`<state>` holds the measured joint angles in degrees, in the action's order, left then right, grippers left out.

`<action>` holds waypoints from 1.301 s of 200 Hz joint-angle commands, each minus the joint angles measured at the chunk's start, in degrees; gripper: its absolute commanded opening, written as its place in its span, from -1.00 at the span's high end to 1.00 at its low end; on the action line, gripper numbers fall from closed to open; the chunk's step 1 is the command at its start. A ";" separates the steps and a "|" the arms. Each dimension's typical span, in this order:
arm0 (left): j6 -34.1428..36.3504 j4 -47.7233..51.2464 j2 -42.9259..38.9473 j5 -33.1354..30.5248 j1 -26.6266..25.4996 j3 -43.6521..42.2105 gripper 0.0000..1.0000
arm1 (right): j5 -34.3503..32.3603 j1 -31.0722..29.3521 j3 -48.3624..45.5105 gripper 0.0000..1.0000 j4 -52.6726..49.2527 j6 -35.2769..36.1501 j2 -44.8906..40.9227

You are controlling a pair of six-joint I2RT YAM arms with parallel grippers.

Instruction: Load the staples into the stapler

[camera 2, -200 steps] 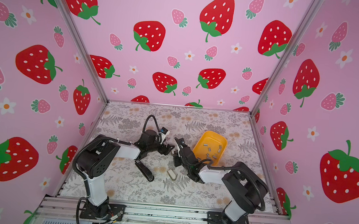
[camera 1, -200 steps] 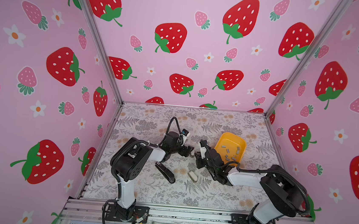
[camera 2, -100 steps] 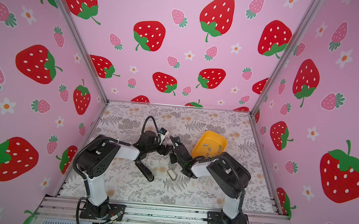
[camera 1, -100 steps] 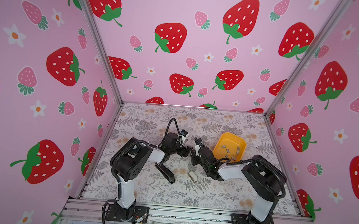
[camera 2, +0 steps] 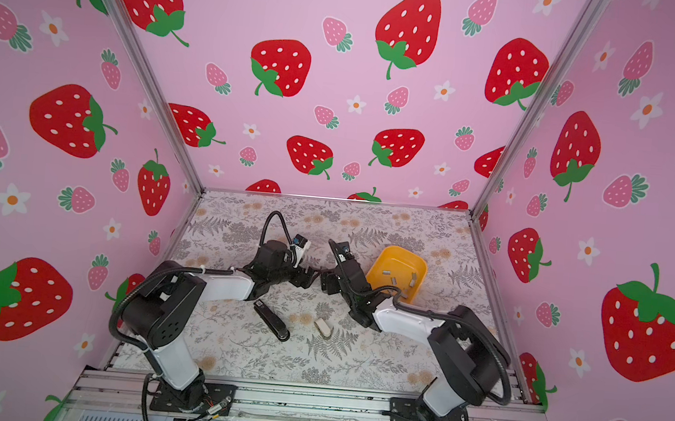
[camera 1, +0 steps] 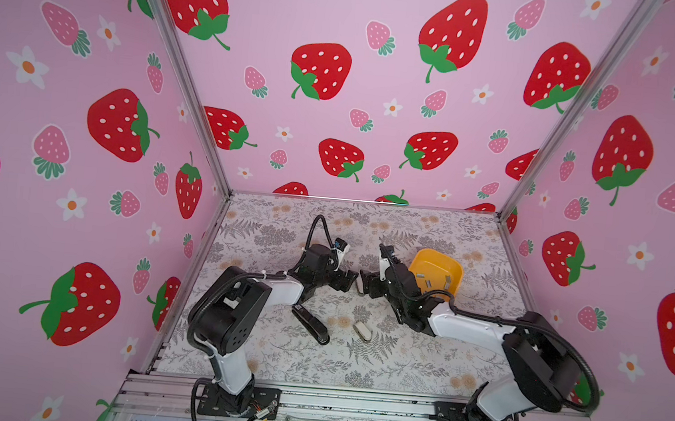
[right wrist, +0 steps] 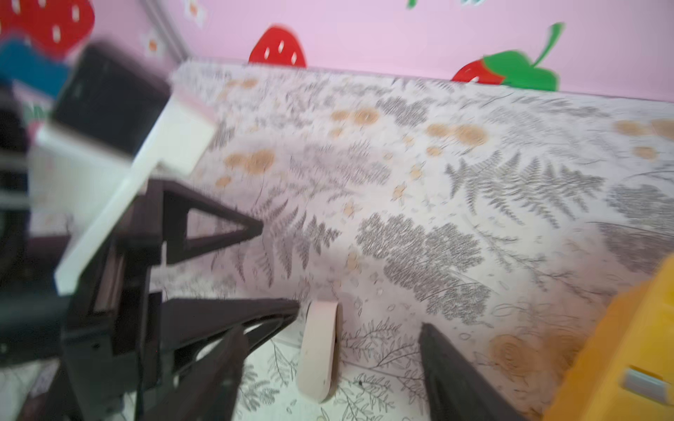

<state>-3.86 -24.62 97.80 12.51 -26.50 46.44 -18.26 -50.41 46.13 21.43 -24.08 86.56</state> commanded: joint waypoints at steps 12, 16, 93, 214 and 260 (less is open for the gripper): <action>-2.25 7.51 -13.35 -9.28 1.27 -0.42 -0.83 | -13.50 8.91 -1.55 -0.98 -12.26 -4.69 -12.66; -2.26 8.37 -15.49 -11.23 1.41 -0.95 -0.84 | -15.24 10.44 -2.69 -0.99 -12.52 -4.73 -14.46; 1.05 2.81 -44.62 -43.60 9.64 -26.89 -0.95 | -18.80 40.24 -31.33 -0.99 11.01 9.90 -27.63; 5.86 -27.49 -10.92 -29.78 19.48 -24.29 -0.88 | 3.48 40.76 -33.73 -0.99 53.66 24.90 0.48; 3.28 -25.10 -10.05 -21.22 23.60 -24.39 -0.87 | 3.01 40.95 -32.16 -0.99 53.11 24.30 3.55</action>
<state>-0.14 -47.90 87.24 -14.20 -3.18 21.30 -16.16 -9.87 13.13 71.16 -0.73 90.24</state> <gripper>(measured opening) 0.925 0.994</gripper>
